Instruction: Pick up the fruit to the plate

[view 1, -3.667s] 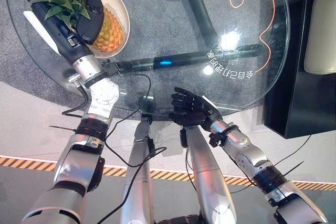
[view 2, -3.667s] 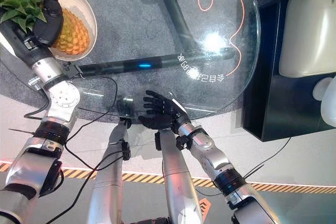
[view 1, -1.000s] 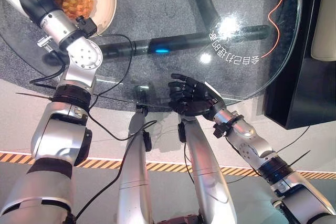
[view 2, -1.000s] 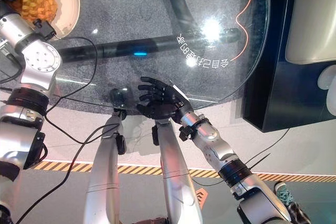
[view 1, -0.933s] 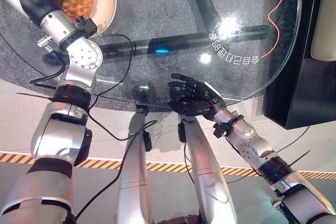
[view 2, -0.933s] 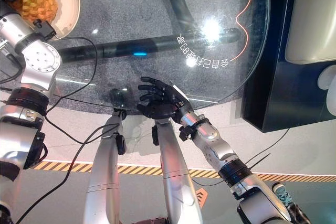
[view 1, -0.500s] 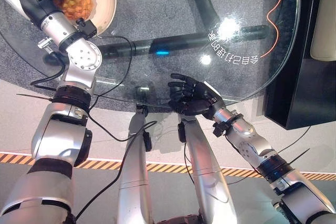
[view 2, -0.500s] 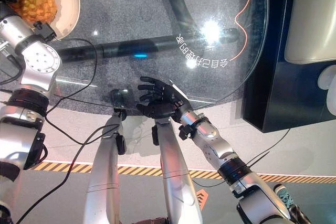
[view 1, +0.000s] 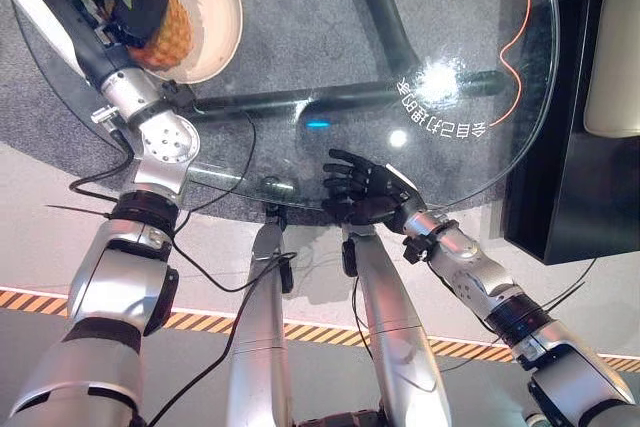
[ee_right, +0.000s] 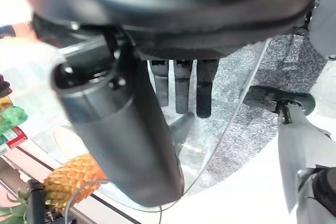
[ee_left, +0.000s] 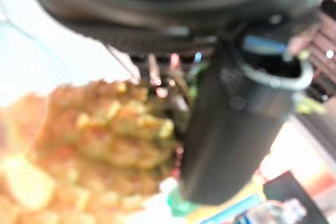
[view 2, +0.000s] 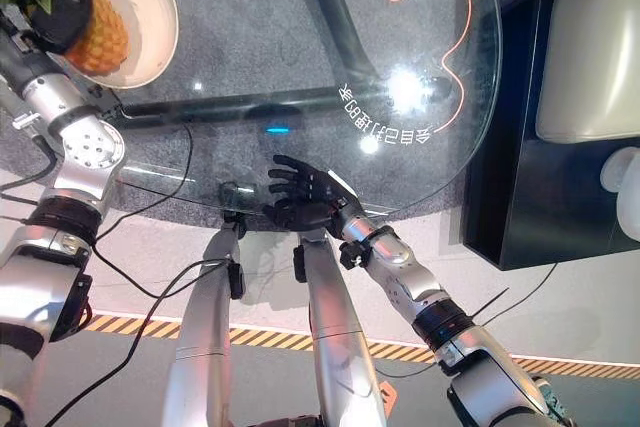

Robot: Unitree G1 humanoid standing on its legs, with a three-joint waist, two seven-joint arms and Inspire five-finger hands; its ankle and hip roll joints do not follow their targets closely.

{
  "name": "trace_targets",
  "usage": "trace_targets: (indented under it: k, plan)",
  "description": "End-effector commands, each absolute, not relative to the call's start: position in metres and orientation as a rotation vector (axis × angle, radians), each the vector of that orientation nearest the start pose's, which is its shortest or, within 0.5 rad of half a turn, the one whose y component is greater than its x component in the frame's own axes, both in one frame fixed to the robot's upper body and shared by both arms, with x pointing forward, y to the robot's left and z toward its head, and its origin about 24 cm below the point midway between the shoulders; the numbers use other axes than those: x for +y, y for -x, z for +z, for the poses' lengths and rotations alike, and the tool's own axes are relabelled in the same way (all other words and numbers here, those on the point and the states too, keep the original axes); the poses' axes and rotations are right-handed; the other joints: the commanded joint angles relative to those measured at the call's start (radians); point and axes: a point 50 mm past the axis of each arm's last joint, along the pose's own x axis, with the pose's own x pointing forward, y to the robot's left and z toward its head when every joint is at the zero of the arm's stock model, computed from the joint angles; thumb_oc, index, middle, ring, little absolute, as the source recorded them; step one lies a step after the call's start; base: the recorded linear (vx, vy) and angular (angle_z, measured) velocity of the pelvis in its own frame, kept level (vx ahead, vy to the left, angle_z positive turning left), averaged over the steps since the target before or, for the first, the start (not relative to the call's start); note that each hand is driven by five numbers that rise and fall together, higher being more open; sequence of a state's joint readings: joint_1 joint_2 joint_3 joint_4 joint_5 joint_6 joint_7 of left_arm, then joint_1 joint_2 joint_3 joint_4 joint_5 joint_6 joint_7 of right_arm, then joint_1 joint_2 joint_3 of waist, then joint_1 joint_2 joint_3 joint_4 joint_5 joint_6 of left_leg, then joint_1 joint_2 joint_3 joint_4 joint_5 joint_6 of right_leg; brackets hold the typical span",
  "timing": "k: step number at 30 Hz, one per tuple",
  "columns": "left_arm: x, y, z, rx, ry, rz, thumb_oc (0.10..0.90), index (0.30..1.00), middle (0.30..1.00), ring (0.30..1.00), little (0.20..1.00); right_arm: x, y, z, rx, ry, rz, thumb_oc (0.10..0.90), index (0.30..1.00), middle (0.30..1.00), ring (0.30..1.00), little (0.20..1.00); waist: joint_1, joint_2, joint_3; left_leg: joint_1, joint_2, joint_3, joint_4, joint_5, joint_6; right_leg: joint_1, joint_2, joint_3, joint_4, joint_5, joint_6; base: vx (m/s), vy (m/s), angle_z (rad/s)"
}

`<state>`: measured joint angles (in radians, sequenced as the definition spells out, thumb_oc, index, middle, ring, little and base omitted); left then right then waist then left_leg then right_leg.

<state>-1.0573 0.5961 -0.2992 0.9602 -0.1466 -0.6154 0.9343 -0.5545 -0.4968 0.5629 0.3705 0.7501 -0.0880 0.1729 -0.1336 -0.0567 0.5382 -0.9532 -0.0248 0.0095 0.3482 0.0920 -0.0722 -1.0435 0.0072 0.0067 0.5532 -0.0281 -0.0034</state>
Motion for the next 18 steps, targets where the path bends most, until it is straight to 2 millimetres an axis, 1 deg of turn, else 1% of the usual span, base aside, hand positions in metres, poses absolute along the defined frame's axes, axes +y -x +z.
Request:
trace_targets:
  k: [1, 6, 7, 9, 13, 16, 17, 18]
  plan:
    - [0.268, -0.356, 0.260, -0.913, -0.134, 0.847, 0.800, 0.900, 0.900, 0.900, 0.900, -0.114, -0.318, 0.086, -0.023, -0.127, 0.611, 0.800, 0.900, 0.900, 0.900, 0.900, 0.016, 0.008, -0.018, 0.020, -0.039, -0.023, 0.094, -0.070, -0.014, 0.077, -0.002, -0.020, -0.136, 0.056, 0.039, -0.03, -0.097, 0.03]
    - [0.270, -0.355, 0.254, -0.886, -0.091, 0.809, 0.800, 0.900, 0.900, 0.900, 0.900, -0.114, -0.315, 0.084, -0.026, -0.135, 0.609, 0.800, 0.900, 0.900, 0.900, 0.900, 0.019, 0.015, -0.018, 0.043, -0.040, -0.026, 0.088, -0.067, -0.013, 0.101, -0.002, -0.026, -0.139, 0.050, 0.036, -0.02, -0.056, 0.01]
    - [0.272, -0.355, 0.248, -0.860, -0.066, 0.801, 0.800, 0.900, 0.900, 0.900, 0.900, -0.113, -0.314, 0.083, -0.024, -0.138, 0.609, 0.800, 0.900, 0.900, 0.900, 0.900, 0.020, 0.017, -0.018, 0.051, -0.039, -0.027, 0.085, -0.065, -0.013, 0.109, -0.003, -0.028, -0.139, 0.048, 0.035, -0.02, -0.053, 0.02]
    - [0.272, -0.357, 0.242, -0.828, -0.095, 0.777, 0.800, 0.900, 0.900, 0.900, 0.900, -0.112, -0.312, 0.082, -0.022, -0.138, 0.610, 0.800, 0.900, 0.900, 0.900, 0.900, 0.021, 0.019, -0.018, 0.061, -0.037, -0.028, 0.077, -0.063, -0.013, 0.120, -0.002, -0.030, -0.146, 0.046, 0.034, -0.03, -0.074, 0.01]
    - [0.273, -0.358, 0.232, -0.766, -0.075, 0.736, 0.800, 0.900, 0.900, 0.900, 0.900, -0.111, -0.309, 0.080, -0.023, -0.142, 0.604, 0.800, 0.900, 0.900, 0.900, 0.900, 0.023, 0.020, -0.018, 0.075, -0.035, -0.028, 0.065, -0.058, -0.011, 0.135, -0.001, -0.032, -0.154, 0.043, 0.032, -0.03, -0.052, 0.00]
    - [0.279, -0.357, 0.221, -0.715, -0.025, 0.742, 0.800, 0.900, 0.900, 0.900, 0.900, -0.113, -0.307, 0.079, -0.032, -0.146, 0.601, 0.800, 0.900, 0.900, 0.900, 0.900, 0.024, 0.021, -0.018, 0.093, -0.035, -0.029, 0.052, -0.056, -0.010, 0.152, 0.001, -0.035, -0.162, 0.040, 0.032, -0.02, -0.043, 0.00]
    - [0.279, -0.357, 0.221, -0.715, -0.024, 0.742, 0.800, 0.900, 0.900, 0.900, 0.900, -0.113, -0.307, 0.079, -0.032, -0.146, 0.601, 0.800, 0.900, 0.900, 0.900, 0.900, 0.024, 0.021, -0.018, 0.094, -0.035, -0.029, 0.052, -0.056, -0.010, 0.153, 0.001, -0.035, -0.162, 0.040, 0.032, -0.02, -0.052, -0.02]
    - [0.283, -0.357, 0.214, -0.680, 0.006, 0.732, 0.800, 0.900, 0.900, 0.900, 0.900, -0.113, -0.307, 0.079, -0.035, -0.149, 0.602, 0.800, 0.900, 0.900, 0.900, 0.900, 0.024, 0.020, -0.018, 0.105, -0.034, -0.028, 0.047, -0.055, -0.010, 0.164, 0.002, -0.036, -0.167, 0.039, 0.031, -0.01, -0.062, -0.02]
